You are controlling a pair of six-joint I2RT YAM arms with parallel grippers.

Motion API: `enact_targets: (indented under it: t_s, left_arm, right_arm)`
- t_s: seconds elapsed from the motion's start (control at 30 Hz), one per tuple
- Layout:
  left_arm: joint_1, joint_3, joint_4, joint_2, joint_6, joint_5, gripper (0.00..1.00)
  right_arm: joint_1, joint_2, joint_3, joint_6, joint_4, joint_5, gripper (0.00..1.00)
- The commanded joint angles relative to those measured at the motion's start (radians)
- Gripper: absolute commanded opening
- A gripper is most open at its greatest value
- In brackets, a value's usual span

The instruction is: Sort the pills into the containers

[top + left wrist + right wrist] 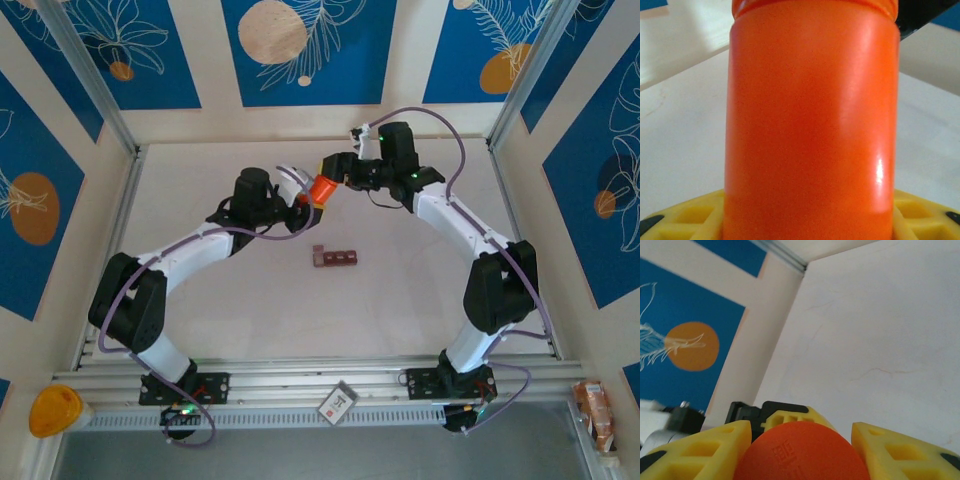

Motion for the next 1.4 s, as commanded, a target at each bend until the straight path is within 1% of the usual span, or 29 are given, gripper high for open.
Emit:
enact_targets:
  t_s: [0.0, 0.07, 0.1, 0.27, 0.37, 0.53, 0.67, 0.83, 1.17, 1.3, 1.37]
  left_arm:
    - [-0.016, 0.028, 0.073, -0.053, -0.061, 0.158, 0.0]
    - [-0.017, 0.012, 0.085, -0.06, -0.059, 0.133, 0.0]
    - [-0.017, 0.007, 0.081, -0.064, -0.051, 0.124, 0.0]
    - [-0.017, -0.004, 0.026, -0.068, 0.012, 0.051, 0.0]
    - [-0.017, -0.016, 0.014, -0.074, 0.056, 0.003, 0.0]
    - [-0.017, -0.034, 0.027, -0.074, 0.093, -0.066, 0.0]
    - [-0.018, -0.035, 0.037, -0.069, 0.115, -0.092, 0.0]
    - [-0.019, -0.024, 0.032, -0.055, 0.131, -0.095, 0.0]
    - [-0.02, -0.007, 0.023, -0.038, 0.132, -0.091, 0.0]
    - [-0.02, -0.006, 0.021, -0.037, 0.132, -0.089, 0.0]
    - [-0.02, -0.006, 0.019, -0.038, 0.131, -0.089, 0.0]
  right_arm:
    - [0.005, -0.024, 0.004, -0.076, 0.095, -0.155, 0.5]
    - [0.003, -0.021, 0.02, -0.056, 0.076, -0.134, 0.51]
    - [0.003, -0.021, 0.026, -0.044, 0.068, -0.124, 0.52]
    - [-0.001, -0.027, 0.074, 0.036, -0.01, -0.038, 0.81]
    - [-0.018, -0.054, 0.077, 0.103, -0.045, 0.027, 0.87]
    - [-0.032, -0.111, 0.046, 0.21, -0.109, 0.164, 0.9]
    - [-0.032, -0.152, 0.021, 0.277, -0.19, 0.27, 0.91]
    - [-0.023, -0.165, -0.012, 0.306, -0.178, 0.275, 0.91]
    - [0.037, -0.097, 0.023, 0.307, -0.172, 0.271, 0.9]
    - [0.06, -0.074, 0.035, 0.307, -0.167, 0.269, 0.87]
    - [0.07, -0.067, 0.037, 0.304, -0.166, 0.267, 0.83]
